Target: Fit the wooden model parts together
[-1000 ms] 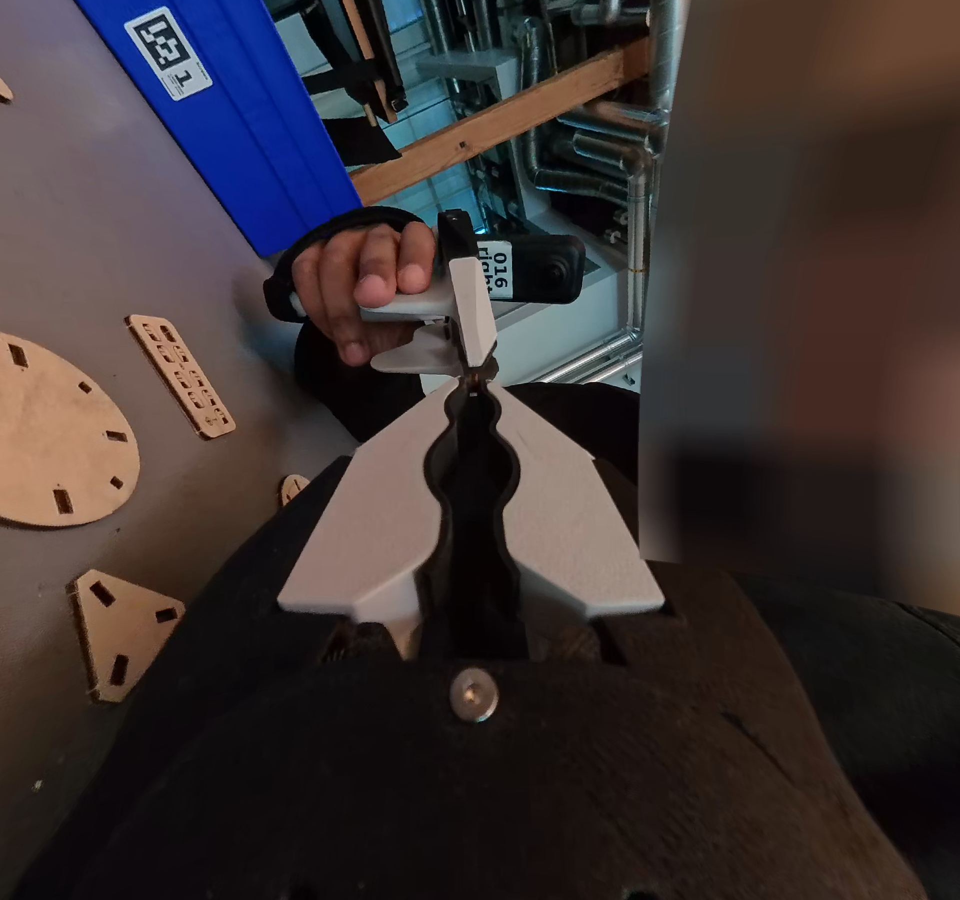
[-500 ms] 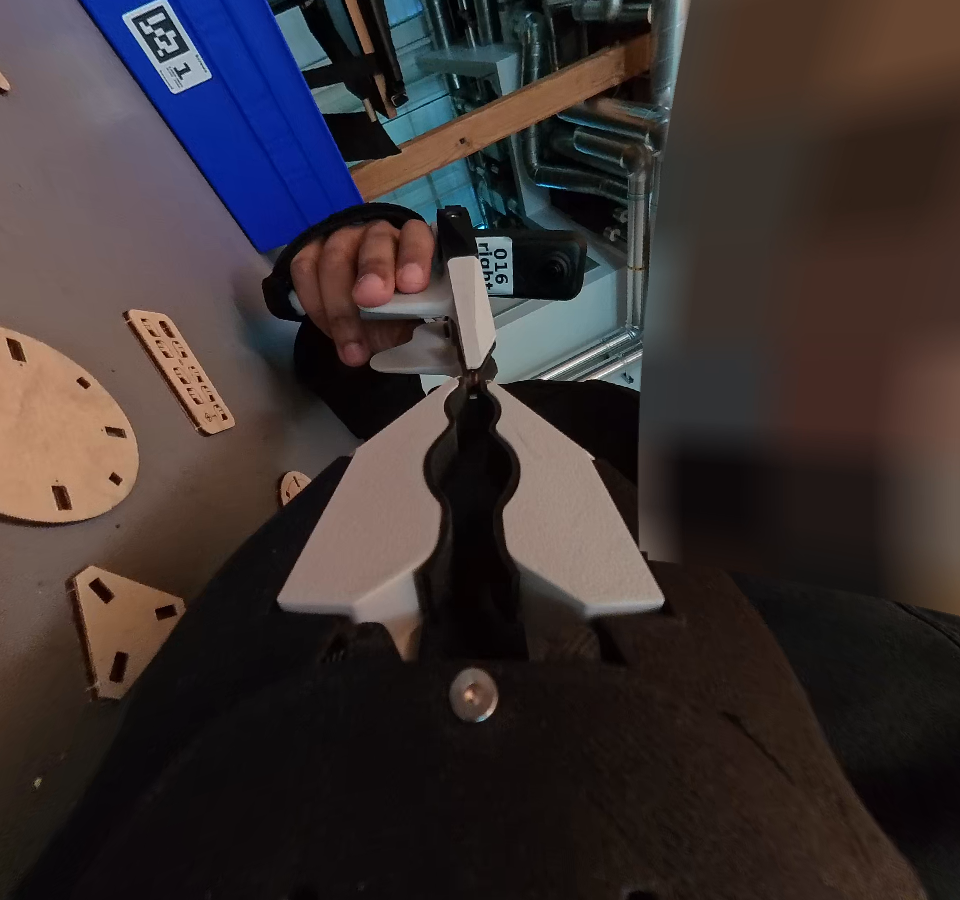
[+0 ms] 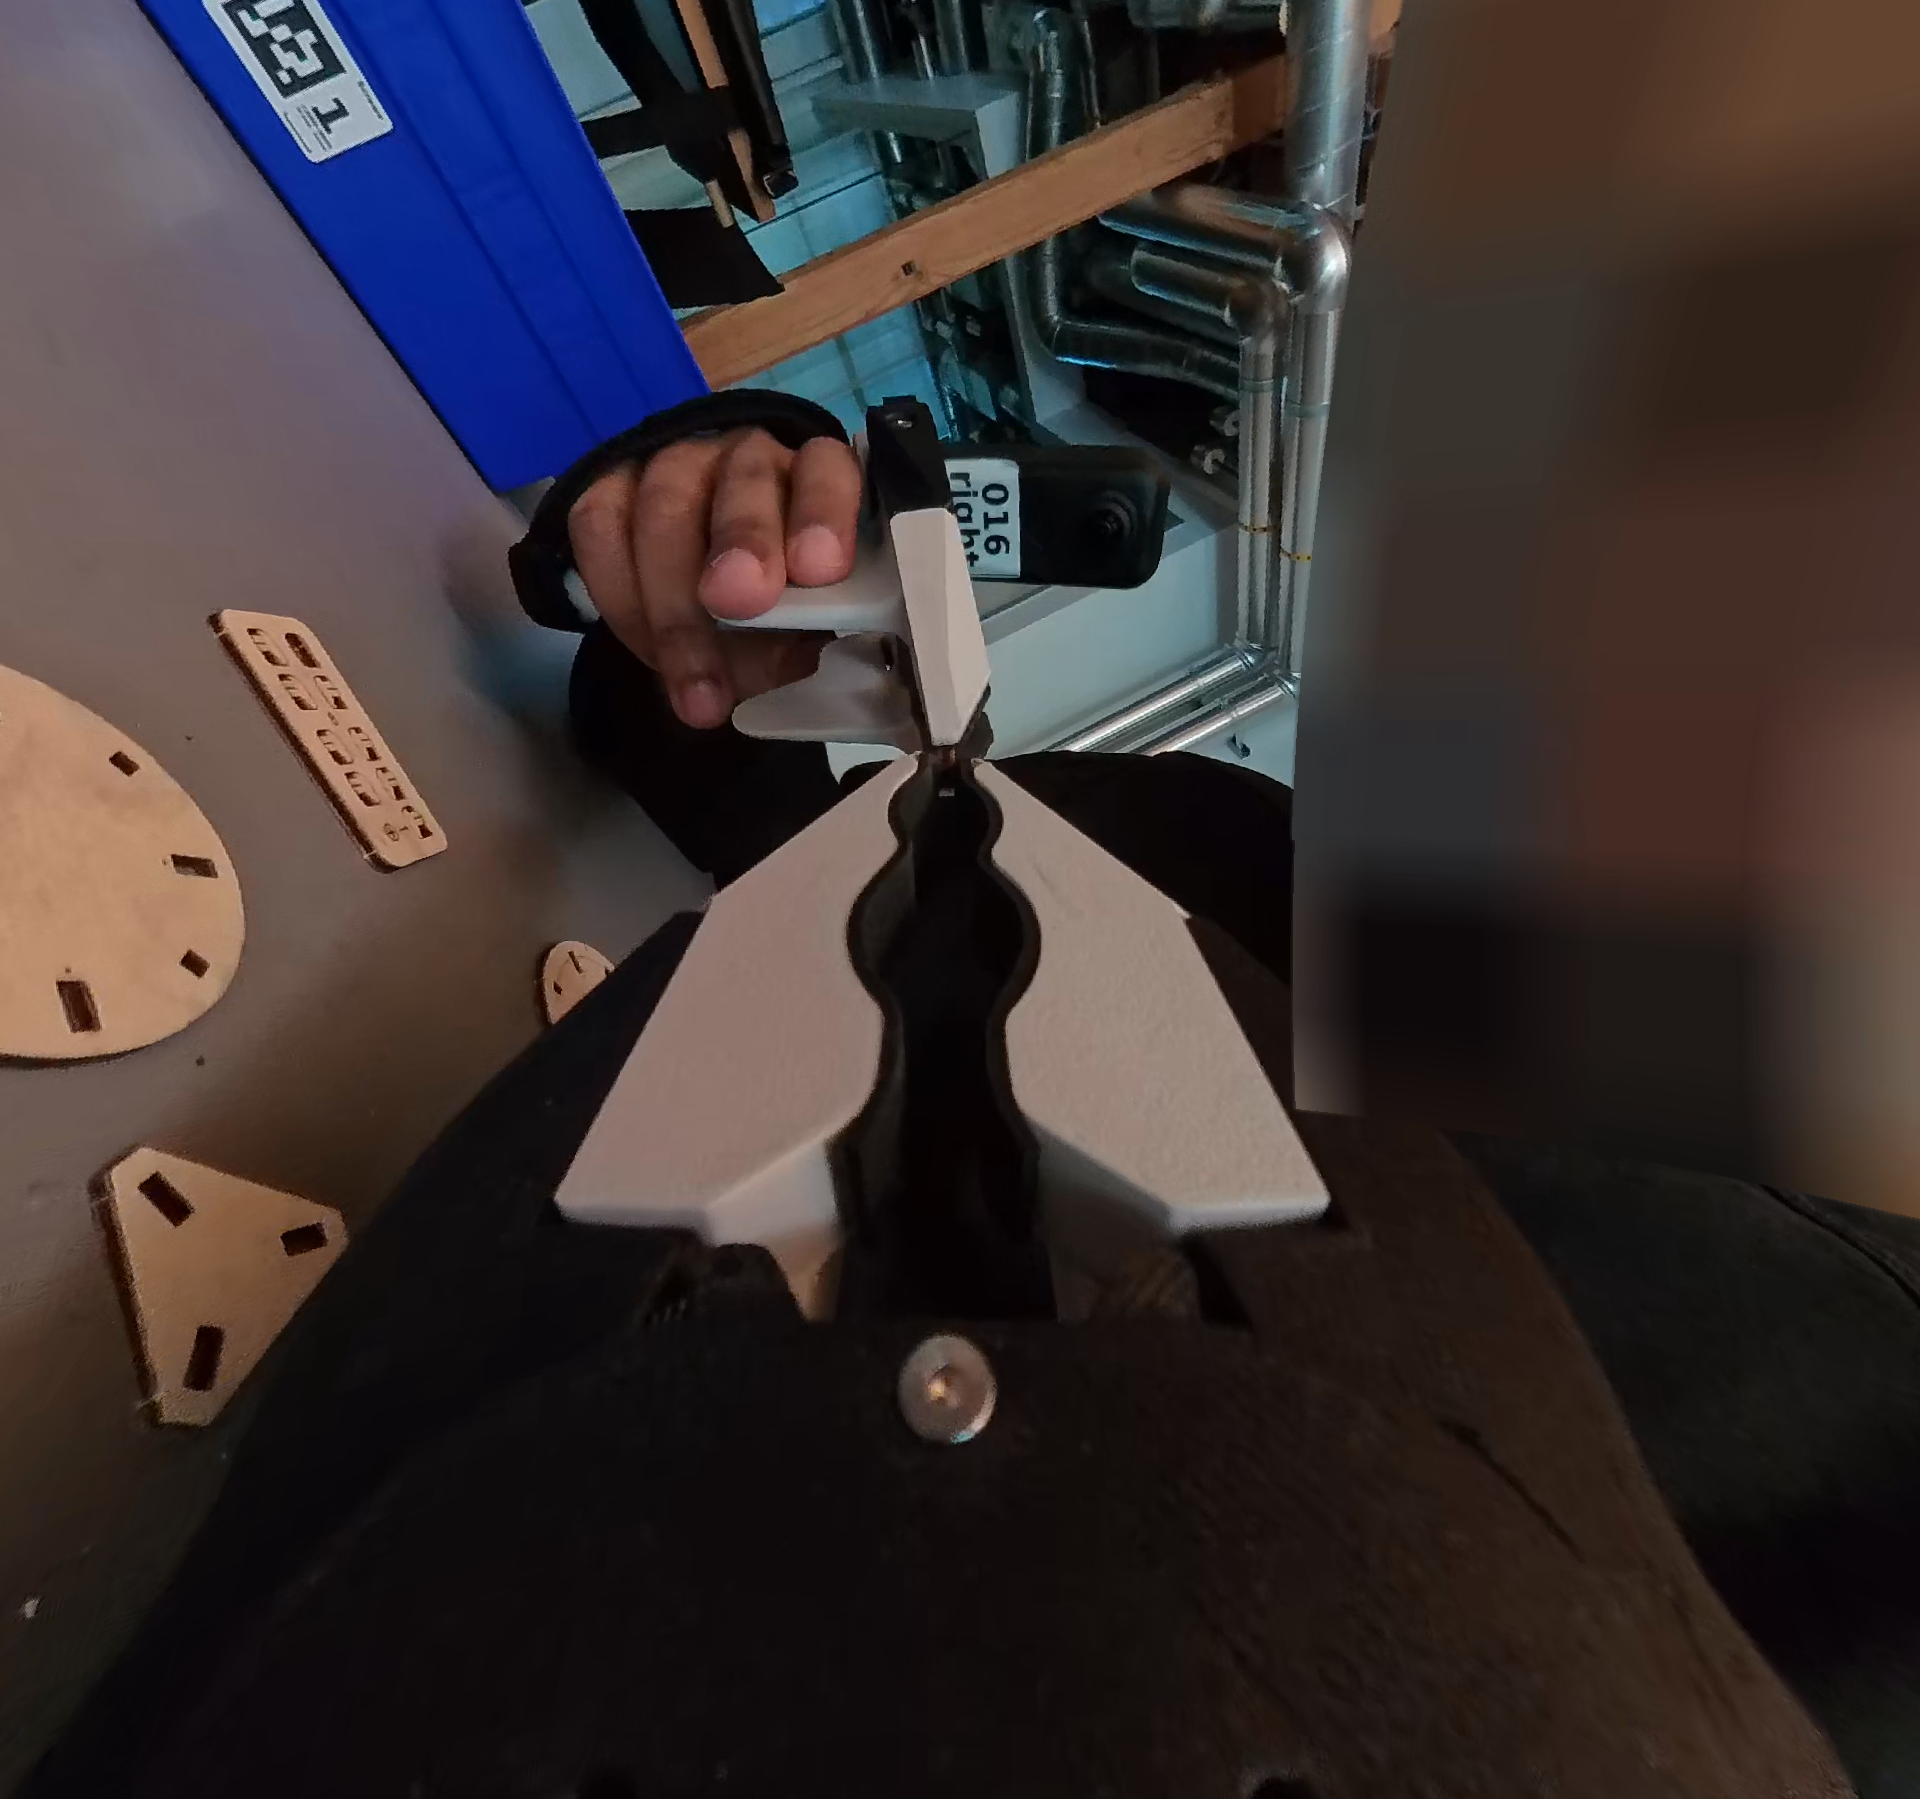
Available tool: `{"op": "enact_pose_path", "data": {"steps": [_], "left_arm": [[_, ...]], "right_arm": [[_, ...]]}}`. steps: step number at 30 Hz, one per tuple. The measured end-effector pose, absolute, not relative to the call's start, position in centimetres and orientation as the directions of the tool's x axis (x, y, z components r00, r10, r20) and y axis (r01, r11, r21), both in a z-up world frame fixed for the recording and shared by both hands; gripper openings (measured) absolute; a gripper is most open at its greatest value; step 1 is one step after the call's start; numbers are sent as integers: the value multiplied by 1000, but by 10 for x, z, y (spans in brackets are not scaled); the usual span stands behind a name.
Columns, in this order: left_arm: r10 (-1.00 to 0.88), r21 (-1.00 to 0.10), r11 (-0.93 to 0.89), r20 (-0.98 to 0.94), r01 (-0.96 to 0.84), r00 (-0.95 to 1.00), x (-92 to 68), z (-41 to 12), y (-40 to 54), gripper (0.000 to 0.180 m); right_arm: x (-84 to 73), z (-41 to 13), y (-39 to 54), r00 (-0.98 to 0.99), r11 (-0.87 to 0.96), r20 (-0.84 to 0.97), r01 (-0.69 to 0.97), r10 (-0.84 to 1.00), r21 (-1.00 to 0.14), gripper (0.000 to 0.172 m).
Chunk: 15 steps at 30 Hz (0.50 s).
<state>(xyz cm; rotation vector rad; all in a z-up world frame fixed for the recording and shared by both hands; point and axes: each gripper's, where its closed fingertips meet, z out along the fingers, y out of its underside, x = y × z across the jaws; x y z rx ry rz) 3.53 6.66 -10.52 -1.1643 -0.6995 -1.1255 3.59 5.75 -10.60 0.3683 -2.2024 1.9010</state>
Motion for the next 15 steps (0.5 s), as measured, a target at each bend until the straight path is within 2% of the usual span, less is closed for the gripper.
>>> {"op": "enact_pose_path", "data": {"steps": [1, 3, 5, 7, 10, 12, 15], "left_arm": [[-314, -348, -4, 891, 938, 329, 35, -105, 67, 0], [-308, -352, 1, 890, 936, 336, 35, -105, 67, 1], [-273, -356, 18, 897, 934, 347, 30, -107, 65, 16], [-226, -377, 61, 897, 924, 380, 21, -108, 58, 20], [-4, -464, 92, 884, 881, 467, 4, -117, 48, 20], [204, -546, -8, 819, 838, 536, -1, -131, 42, 20], [490, -614, -202, 611, 763, 622, -20, -163, 22, 17]], "right_arm": [[36, -106, 58, -950, 140, 308, -313, -56, -939, 4], [35, -105, 58, -954, 141, 294, -299, -56, -944, 4], [31, -103, 59, -958, 137, 285, -287, -33, -948, 4], [18, -103, 61, -963, 157, 267, -259, 31, -953, 4], [-12, -119, 68, -979, 248, 139, -98, 152, -964, 4], [-24, -136, 72, -976, 328, 66, 7, 208, -945, 4], [-31, -164, 71, -964, 444, -40, 159, 264, -882, 4]]}}
